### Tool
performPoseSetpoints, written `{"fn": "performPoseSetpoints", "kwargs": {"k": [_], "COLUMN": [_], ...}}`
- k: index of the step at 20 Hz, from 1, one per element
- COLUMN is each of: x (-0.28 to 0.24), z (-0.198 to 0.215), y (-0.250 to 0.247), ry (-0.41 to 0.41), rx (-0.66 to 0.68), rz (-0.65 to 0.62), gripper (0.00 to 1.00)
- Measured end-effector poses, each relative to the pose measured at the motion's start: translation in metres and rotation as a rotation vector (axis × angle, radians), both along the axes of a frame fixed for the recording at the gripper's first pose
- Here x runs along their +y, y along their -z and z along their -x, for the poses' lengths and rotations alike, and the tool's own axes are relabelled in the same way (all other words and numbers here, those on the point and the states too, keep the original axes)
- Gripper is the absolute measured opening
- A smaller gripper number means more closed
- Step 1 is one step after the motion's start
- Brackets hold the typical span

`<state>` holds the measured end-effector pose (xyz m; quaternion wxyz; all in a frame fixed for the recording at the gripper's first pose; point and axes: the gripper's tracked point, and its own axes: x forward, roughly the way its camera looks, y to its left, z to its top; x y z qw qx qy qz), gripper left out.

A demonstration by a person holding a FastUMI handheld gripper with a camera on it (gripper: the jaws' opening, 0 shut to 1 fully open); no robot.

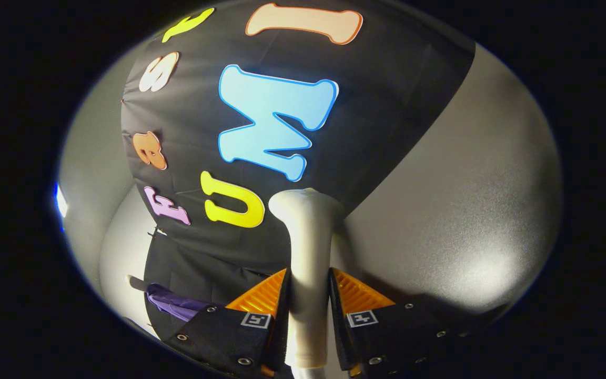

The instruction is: Iron the clothes twice with a garment steamer, once on the left side and once on the right side.

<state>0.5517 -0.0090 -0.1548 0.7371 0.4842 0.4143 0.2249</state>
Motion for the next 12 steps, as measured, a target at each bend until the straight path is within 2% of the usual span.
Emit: {"fn": "performPoseSetpoints", "kwargs": {"k": [4,7,10,12], "x": [0.006,0.002,-0.004,-0.001], "z": [0.000,0.004,0.019,0.035], "y": [-0.012,-0.039,-0.061,-0.070], "ry": [0.004,0.048,0.093,0.086], "rx": [-0.076,-0.146,-0.231,-0.290], "rz": [0.066,0.079,0.090,0.137], "gripper": [0.30,0.28,0.25,0.25]}}
